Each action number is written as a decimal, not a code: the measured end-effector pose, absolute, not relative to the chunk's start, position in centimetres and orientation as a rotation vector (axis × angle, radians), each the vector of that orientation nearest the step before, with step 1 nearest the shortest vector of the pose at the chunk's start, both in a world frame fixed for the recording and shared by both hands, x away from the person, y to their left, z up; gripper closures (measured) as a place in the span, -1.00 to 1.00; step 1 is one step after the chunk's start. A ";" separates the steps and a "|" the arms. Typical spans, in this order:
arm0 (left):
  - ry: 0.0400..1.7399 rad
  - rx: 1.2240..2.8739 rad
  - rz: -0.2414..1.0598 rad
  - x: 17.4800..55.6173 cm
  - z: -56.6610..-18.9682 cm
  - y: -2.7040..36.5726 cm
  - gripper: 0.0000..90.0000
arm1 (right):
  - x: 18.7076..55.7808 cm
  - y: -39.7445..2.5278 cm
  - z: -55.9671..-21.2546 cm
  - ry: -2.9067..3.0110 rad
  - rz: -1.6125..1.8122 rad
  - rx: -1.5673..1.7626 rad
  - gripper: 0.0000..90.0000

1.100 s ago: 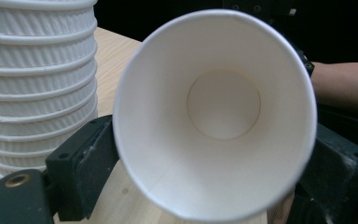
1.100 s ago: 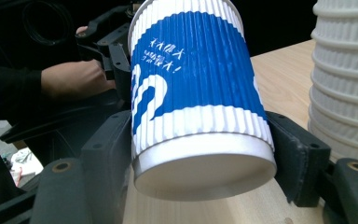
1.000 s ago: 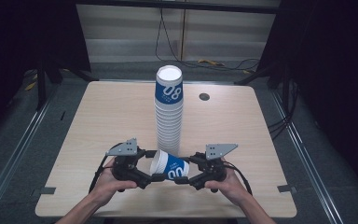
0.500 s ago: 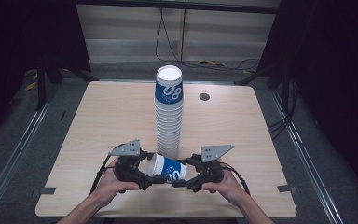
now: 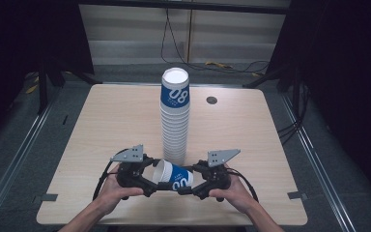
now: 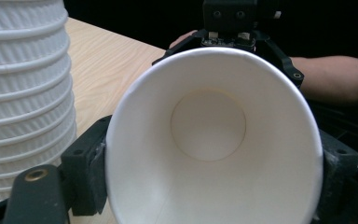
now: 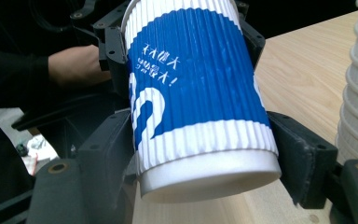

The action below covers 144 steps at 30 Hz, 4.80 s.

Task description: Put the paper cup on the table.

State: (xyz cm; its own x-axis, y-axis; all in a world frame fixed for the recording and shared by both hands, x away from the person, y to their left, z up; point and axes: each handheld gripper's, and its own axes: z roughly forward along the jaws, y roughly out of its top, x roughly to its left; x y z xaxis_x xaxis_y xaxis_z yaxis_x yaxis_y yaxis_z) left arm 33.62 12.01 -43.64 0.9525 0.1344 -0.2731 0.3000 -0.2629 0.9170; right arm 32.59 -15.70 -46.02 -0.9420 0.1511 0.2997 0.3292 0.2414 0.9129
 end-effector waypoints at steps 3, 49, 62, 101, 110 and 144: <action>0.316 1.841 -0.159 33.7 -43.6 11.9 -0.58 | 32.6 -15.8 -46.0 -2.353 -1.789 -0.467 -0.42; 0.543 1.990 -0.035 35.5 -42.8 17.0 -0.58 | 32.1 -20.3 -45.3 -2.591 -1.696 -0.927 -0.67; 0.625 2.065 0.037 36.6 -42.6 18.6 -0.58 | 32.7 -21.7 -45.9 -2.589 -1.726 -1.048 -0.68; 0.887 2.339 0.263 43.4 -40.6 20.5 -0.59 | 32.1 -21.8 -45.6 -2.653 -1.803 -1.119 -0.67; 0.934 2.409 0.318 44.8 -40.8 19.9 -0.59 | 32.2 -21.8 -45.6 -2.657 -1.806 -1.105 -0.63; 0.952 2.552 0.265 47.0 -43.1 17.6 -0.67 | 32.2 -21.8 -45.9 -2.650 -1.782 -1.094 -0.63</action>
